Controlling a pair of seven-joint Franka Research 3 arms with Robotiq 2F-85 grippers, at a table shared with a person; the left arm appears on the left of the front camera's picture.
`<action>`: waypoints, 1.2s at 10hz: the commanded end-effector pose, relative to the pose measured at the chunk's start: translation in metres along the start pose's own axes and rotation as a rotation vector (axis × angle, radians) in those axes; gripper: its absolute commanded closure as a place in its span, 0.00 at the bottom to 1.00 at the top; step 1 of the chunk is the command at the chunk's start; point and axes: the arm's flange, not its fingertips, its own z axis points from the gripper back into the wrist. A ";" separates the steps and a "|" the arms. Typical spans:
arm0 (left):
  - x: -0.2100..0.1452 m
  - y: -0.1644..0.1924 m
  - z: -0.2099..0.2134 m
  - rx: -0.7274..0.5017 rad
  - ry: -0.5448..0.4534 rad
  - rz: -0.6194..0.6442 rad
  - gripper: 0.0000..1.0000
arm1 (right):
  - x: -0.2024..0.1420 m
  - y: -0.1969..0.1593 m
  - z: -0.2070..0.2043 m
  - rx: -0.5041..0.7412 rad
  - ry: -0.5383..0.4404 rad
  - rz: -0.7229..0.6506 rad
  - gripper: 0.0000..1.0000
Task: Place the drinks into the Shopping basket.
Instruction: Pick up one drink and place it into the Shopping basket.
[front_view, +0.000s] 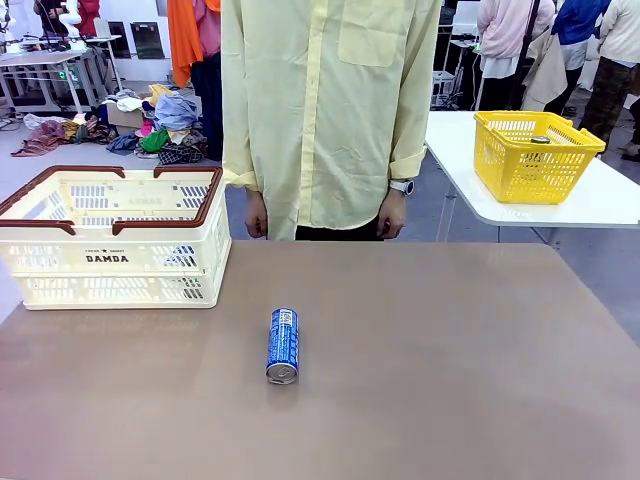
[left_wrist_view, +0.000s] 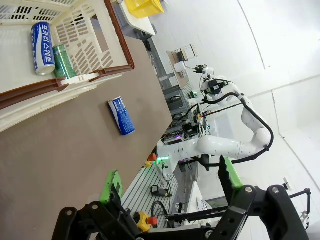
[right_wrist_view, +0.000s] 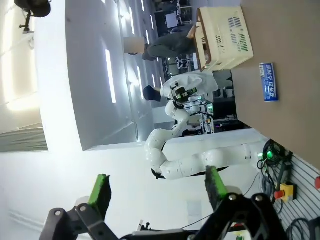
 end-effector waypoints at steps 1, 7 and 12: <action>-0.001 -0.003 -0.002 0.002 -0.005 0.004 0.00 | -0.002 0.007 0.000 0.002 0.004 -0.019 0.00; 0.061 -0.190 -0.260 0.569 0.737 -0.202 0.00 | -0.002 0.007 0.000 0.002 0.004 -0.019 0.00; -0.027 -0.179 -0.465 0.825 0.384 -0.028 0.00 | -0.002 0.007 0.000 0.002 0.004 -0.019 0.00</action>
